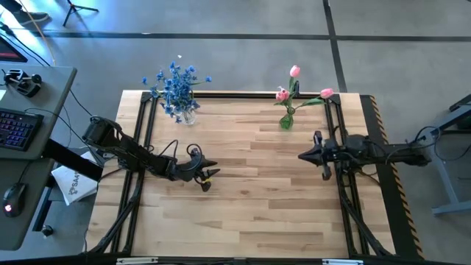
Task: Sort flowers into vase by color
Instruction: Return to Home Position
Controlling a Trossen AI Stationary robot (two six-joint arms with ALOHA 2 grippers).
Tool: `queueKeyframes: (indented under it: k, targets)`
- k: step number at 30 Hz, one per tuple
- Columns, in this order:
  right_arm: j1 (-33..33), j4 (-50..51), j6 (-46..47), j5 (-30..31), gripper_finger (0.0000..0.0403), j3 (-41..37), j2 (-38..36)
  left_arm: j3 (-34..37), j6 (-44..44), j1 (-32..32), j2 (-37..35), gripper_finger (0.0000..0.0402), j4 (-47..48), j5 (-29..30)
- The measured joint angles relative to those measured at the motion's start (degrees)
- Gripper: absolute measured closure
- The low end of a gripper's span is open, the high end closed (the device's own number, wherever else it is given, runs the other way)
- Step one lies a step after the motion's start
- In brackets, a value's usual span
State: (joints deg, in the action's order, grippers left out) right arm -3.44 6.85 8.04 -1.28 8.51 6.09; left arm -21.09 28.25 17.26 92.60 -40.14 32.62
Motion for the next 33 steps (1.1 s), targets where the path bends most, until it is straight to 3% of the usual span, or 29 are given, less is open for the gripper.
queueKeyframes:
  k: [7,16,22,26,33]
  targets:
    - [0.0,-5.0,-5.2,-2.8,0.0403,0.0,-4.3,0.0,0.0,0.0,0.0,0.0266,0.0,0.0]
    - [0.0,-6.9,-5.9,-2.9,0.0403,0.0,-4.6,0.0,0.0,0.0,0.0,0.0266,0.0,0.1]
    - [0.0,-22.3,-7.4,-4.3,0.0403,-7.2,-4.6,0.0,0.0,0.0,0.0,0.0266,0.0,0.2]
    - [0.7,-20.6,-6.6,-1.9,0.0403,-7.9,-4.3,0.0,0.0,0.0,0.0,0.0266,0.0,0.3]
    - [2.3,-18.1,-7.9,-3.1,0.0403,-7.9,-4.3,0.0,-0.4,0.0,0.0,0.0266,0.0,1.0]
